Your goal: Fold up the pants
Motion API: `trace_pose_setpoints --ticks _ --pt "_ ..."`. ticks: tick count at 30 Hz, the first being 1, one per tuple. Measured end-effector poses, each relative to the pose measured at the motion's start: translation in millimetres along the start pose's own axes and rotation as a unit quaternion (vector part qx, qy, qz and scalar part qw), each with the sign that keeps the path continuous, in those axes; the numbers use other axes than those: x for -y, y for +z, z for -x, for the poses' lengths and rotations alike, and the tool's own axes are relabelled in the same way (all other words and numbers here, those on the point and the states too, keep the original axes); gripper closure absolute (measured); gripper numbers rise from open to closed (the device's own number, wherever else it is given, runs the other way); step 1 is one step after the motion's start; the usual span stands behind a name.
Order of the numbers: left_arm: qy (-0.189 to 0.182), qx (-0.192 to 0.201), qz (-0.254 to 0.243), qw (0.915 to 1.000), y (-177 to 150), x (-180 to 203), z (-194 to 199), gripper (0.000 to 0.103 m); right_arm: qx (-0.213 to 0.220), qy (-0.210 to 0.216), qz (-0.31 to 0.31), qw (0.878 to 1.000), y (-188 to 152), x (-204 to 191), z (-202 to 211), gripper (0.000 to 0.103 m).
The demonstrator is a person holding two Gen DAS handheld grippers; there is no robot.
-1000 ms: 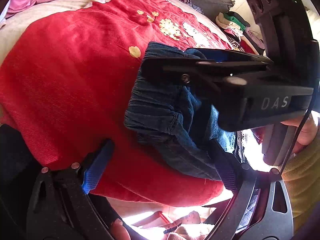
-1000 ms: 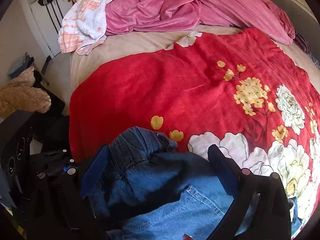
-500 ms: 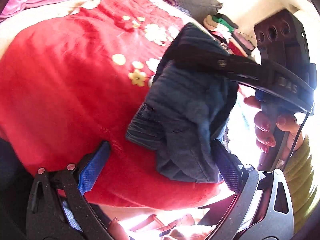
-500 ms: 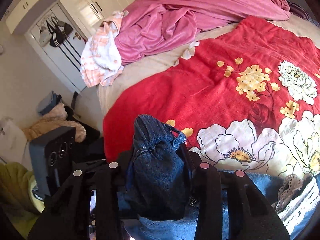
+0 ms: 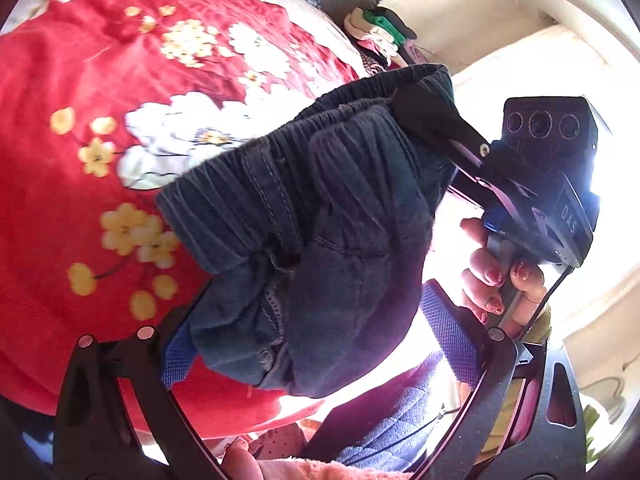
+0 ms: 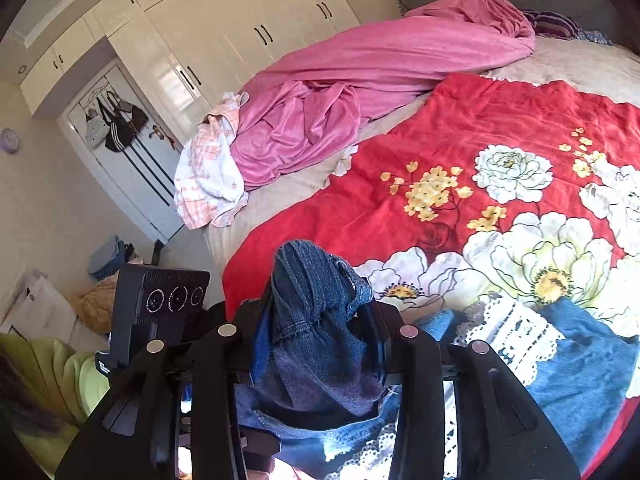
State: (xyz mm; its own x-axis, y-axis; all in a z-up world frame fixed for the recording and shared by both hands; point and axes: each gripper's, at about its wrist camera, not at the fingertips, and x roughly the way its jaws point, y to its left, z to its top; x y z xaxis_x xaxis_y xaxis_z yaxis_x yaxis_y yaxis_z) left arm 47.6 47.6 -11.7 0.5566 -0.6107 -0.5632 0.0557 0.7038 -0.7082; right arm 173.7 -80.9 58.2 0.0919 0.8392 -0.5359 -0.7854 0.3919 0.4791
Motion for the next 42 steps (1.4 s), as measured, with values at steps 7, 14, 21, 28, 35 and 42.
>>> trace_pose_setpoints --ticks 7,14,21,28,35,42 --pt "0.002 -0.009 -0.062 0.998 -4.2 59.3 -19.9 0.011 0.041 -0.018 -0.014 0.999 -13.3 19.2 53.0 0.056" --pt "-0.014 0.005 -0.105 0.9944 -25.9 86.3 -23.4 0.011 0.099 -0.064 -0.078 0.99 -50.2 43.6 118.0 0.022" --pt "0.05 0.012 -0.136 0.9894 -32.2 93.9 -33.3 0.011 0.062 -0.142 -0.094 0.983 -87.4 51.7 120.3 0.022" --pt "0.037 -0.064 -0.162 0.984 -61.8 97.5 -69.7 0.011 -0.028 -0.213 -0.073 0.974 -112.3 53.2 85.1 0.022" --pt "0.045 -0.077 -0.177 0.9801 -75.3 95.9 -70.2 0.011 -0.063 -0.223 -0.097 0.968 -138.5 66.5 84.8 0.018" --pt "0.098 0.011 -0.161 0.9821 -47.4 91.4 -22.8 0.011 0.024 -0.201 -0.068 0.977 -93.3 49.4 124.6 0.018"
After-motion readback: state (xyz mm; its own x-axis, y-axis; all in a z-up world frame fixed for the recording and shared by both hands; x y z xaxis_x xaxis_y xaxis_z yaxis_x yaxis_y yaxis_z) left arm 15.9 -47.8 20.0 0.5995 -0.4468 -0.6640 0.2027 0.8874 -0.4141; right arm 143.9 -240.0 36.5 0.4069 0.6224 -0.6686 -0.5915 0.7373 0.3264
